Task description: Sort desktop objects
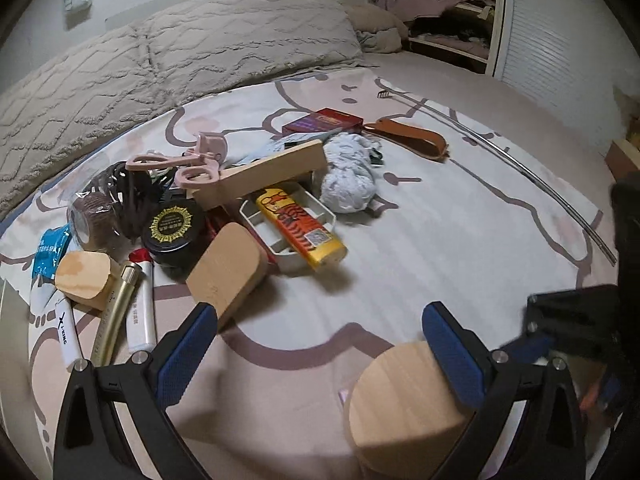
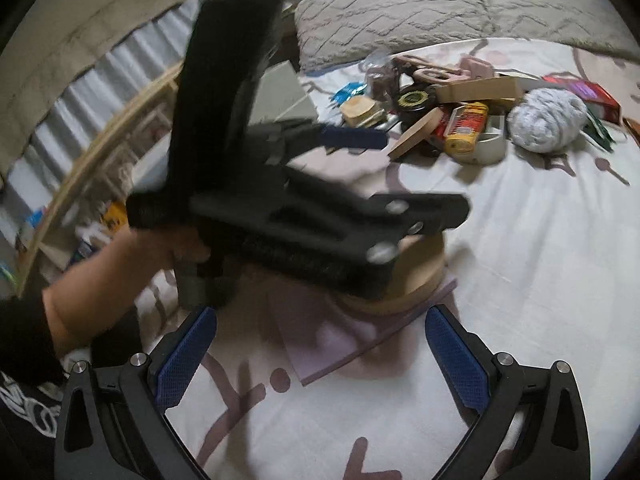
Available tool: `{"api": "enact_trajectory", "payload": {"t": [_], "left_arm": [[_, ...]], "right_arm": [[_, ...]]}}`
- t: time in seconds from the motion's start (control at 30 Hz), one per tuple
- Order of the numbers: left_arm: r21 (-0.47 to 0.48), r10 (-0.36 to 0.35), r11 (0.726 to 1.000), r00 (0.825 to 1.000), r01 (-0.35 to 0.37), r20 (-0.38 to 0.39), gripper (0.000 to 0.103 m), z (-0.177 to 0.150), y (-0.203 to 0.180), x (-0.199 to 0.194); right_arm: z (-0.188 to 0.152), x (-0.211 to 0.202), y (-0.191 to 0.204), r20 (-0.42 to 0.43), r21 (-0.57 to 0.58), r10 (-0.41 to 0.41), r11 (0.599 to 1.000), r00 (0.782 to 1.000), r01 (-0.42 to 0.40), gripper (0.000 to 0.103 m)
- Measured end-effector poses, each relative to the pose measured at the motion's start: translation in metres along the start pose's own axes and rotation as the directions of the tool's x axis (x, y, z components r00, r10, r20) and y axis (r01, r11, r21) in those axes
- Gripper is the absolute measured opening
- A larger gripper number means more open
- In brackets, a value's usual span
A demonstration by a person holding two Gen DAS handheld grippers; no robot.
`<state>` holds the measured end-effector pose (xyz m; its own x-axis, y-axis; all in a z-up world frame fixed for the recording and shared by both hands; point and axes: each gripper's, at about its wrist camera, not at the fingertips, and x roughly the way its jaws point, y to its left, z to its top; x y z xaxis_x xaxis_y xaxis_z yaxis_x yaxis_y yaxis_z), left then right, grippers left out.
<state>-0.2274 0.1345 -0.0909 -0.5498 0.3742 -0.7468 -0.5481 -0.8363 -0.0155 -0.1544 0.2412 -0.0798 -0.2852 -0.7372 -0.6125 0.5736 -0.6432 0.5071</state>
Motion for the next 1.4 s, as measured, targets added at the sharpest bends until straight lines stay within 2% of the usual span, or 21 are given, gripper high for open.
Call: {"api": "enact_trajectory", "payload": {"t": [0.13, 0.4, 0.53, 0.77, 1.0, 1.23, 1.3, 1.37, 1.4], "left_arm": [[-0.002, -0.021, 1.0, 1.0, 0.021, -0.02, 0.103, -0.007, -0.001, 0.001], [-0.049, -0.057, 0.997, 0.998, 0.055, -0.037, 0.103, -0.02, 0.004, -0.007], [-0.088, -0.038, 0.996, 0.998, 0.034, -0.041, 0.103, -0.028, 0.013, -0.015], [-0.145, -0.011, 0.989, 0.999, 0.004, -0.05, 0.103, -0.049, 0.029, -0.032], [-0.168, 0.013, 0.986, 0.998, -0.022, -0.054, 0.103, -0.067, 0.04, -0.048], [-0.138, 0.066, 0.988, 0.996, -0.073, -0.057, 0.103, -0.082, 0.039, -0.065], [-0.135, 0.111, 0.984, 0.992, -0.117, -0.052, 0.103, -0.087, 0.042, -0.071], [-0.125, 0.191, 0.972, 0.979, -0.199, -0.076, 0.103, -0.092, 0.045, -0.072], [-0.14, 0.196, 0.969, 0.977, -0.206, -0.078, 0.103, -0.095, 0.049, -0.073]], "right_arm": [[0.003, 0.005, -0.007, 0.0, 0.034, -0.012, 0.999, 1.0, 0.012, 0.103], [0.005, 0.018, 0.003, -0.044, -0.015, -0.012, 1.0, 0.999, 0.012, 0.103], [0.006, 0.022, 0.011, -0.057, -0.036, 0.022, 0.999, 0.998, -0.024, 0.103], [0.003, 0.044, 0.042, -0.136, -0.16, -0.007, 0.987, 0.991, -0.016, 0.103], [0.002, 0.057, 0.056, -0.18, -0.203, 0.047, 0.976, 0.982, -0.084, 0.103], [-0.002, 0.061, 0.062, -0.18, -0.225, 0.03, 0.972, 0.983, -0.07, 0.103], [-0.002, 0.061, 0.063, -0.178, -0.22, 0.035, 0.973, 0.983, -0.075, 0.103], [-0.003, 0.06, 0.063, -0.175, -0.214, 0.042, 0.974, 0.984, -0.079, 0.103], [-0.003, 0.06, 0.063, -0.174, -0.212, 0.042, 0.974, 0.984, -0.08, 0.103]]}}
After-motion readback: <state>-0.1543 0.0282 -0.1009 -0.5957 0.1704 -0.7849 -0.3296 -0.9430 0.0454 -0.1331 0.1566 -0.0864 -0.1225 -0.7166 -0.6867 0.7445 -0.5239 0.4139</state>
